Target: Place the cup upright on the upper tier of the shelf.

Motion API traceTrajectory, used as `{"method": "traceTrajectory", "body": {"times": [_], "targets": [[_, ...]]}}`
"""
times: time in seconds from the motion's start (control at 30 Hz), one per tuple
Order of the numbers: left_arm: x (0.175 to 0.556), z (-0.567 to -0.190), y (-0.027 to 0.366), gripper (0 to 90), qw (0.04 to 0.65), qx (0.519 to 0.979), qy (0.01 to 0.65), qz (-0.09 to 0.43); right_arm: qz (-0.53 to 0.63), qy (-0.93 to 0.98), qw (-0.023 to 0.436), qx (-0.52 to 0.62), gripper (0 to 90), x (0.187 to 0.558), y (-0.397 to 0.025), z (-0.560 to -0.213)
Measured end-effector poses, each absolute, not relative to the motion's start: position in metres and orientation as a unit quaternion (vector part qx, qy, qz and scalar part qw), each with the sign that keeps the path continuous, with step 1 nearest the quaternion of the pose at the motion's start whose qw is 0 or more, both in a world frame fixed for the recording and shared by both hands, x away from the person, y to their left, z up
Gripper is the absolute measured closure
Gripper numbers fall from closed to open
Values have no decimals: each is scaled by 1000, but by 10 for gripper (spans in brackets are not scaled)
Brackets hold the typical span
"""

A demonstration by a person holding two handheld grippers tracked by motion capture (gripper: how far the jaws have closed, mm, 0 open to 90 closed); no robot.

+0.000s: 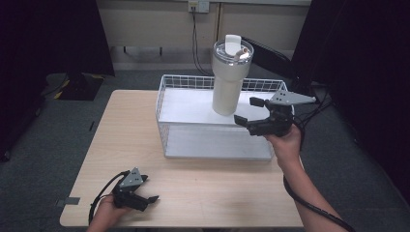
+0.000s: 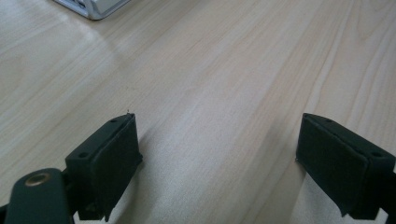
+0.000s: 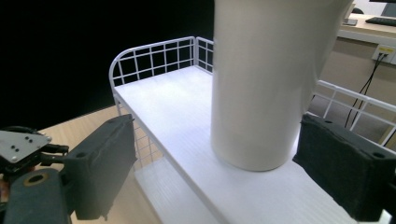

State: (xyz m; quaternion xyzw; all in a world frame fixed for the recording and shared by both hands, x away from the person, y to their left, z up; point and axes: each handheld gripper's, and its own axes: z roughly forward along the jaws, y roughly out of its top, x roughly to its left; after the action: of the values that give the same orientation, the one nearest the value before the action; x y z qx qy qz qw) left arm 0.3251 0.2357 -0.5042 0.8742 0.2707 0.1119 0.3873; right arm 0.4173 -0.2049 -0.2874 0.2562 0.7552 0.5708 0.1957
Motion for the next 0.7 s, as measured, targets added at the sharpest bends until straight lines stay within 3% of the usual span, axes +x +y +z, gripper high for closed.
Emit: {"method": "traceTrajectory", "body": {"times": [0.37,0.7], "targets": [[325,-504,236,128,387,874,272,112,576,768,172,222,116,391,-200,-303],[325,-504,236,128,387,874,272,113,573,779,135,216,115,365,-205,-349]]}}
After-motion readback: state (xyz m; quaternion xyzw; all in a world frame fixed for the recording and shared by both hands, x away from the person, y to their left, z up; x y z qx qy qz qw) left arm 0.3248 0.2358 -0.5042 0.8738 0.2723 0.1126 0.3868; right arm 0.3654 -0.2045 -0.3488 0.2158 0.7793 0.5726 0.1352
